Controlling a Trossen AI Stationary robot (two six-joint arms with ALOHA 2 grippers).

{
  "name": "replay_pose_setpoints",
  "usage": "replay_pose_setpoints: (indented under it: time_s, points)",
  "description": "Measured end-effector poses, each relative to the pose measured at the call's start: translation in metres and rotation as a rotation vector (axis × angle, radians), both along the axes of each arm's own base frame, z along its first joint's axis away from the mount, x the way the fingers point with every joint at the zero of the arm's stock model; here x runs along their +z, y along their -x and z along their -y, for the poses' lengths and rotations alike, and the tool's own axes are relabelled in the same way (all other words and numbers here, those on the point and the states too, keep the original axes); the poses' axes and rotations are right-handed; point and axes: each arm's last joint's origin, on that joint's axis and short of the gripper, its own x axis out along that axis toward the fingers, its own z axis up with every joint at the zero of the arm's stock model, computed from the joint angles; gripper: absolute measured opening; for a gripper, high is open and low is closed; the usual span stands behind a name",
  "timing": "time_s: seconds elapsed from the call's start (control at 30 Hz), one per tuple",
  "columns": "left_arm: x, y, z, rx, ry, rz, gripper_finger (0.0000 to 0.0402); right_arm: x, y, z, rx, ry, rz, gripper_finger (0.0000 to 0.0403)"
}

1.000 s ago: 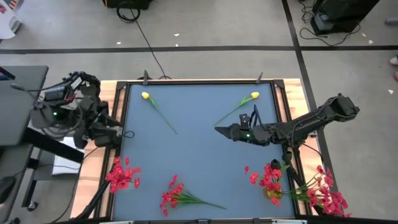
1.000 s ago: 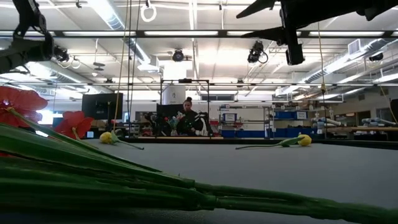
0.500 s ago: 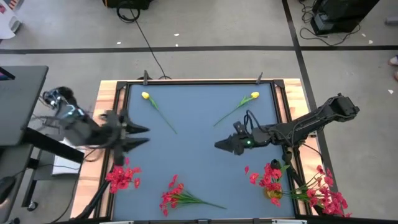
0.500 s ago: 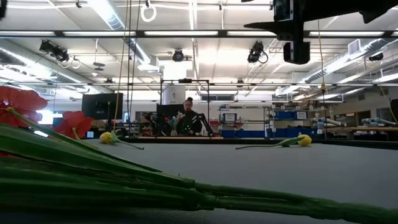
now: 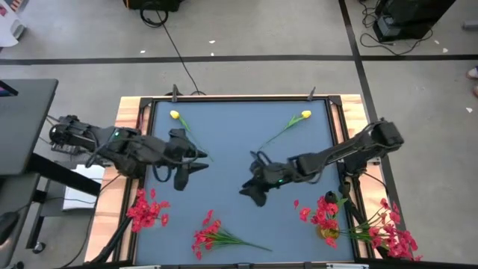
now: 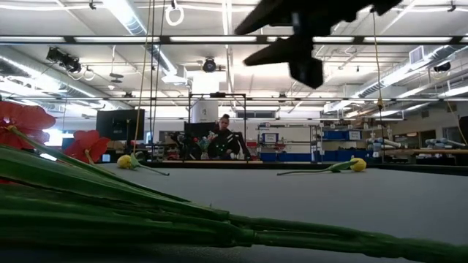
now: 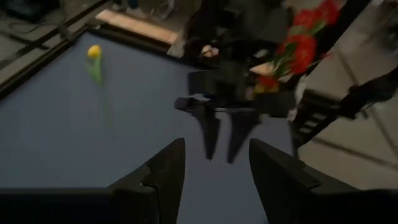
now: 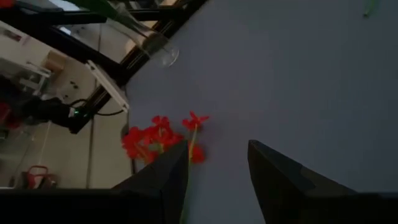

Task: Sort flowers into vase by color
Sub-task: Put the red flowers into the transparent vase

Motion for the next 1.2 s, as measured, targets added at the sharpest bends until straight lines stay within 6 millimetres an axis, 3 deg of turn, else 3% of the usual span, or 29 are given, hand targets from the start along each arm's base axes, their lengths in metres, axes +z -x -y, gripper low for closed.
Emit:
replay_pose_setpoints:
  time_s: [0.2,0.43,0.63,1.0,1.2]
  points:
    - [-0.01,0.0,-0.018,-0.024,0.033,-0.123,0.0183,-0.01,-0.036,-0.014,0.001,0.017,-0.009,0.0174]
    - [-0.025,-0.019,-0.019,-0.103,-0.039,-0.201,0.0183,-0.028,-0.062,-0.032,0.04,0.052,-0.058,0.0174]
    - [-0.038,-0.029,-0.014,-0.191,-0.042,-0.276,0.0183,-0.056,-0.07,-0.049,0.131,0.103,-0.147,0.0174]
    - [-0.05,-0.014,-0.017,-0.192,-0.065,-0.476,0.0183,-0.094,-0.081,-0.099,0.426,0.125,-0.154,0.0207]
    - [-0.05,-0.014,-0.017,-0.192,-0.066,-0.48,0.0183,-0.109,-0.085,-0.108,0.502,0.156,-0.168,0.0218]
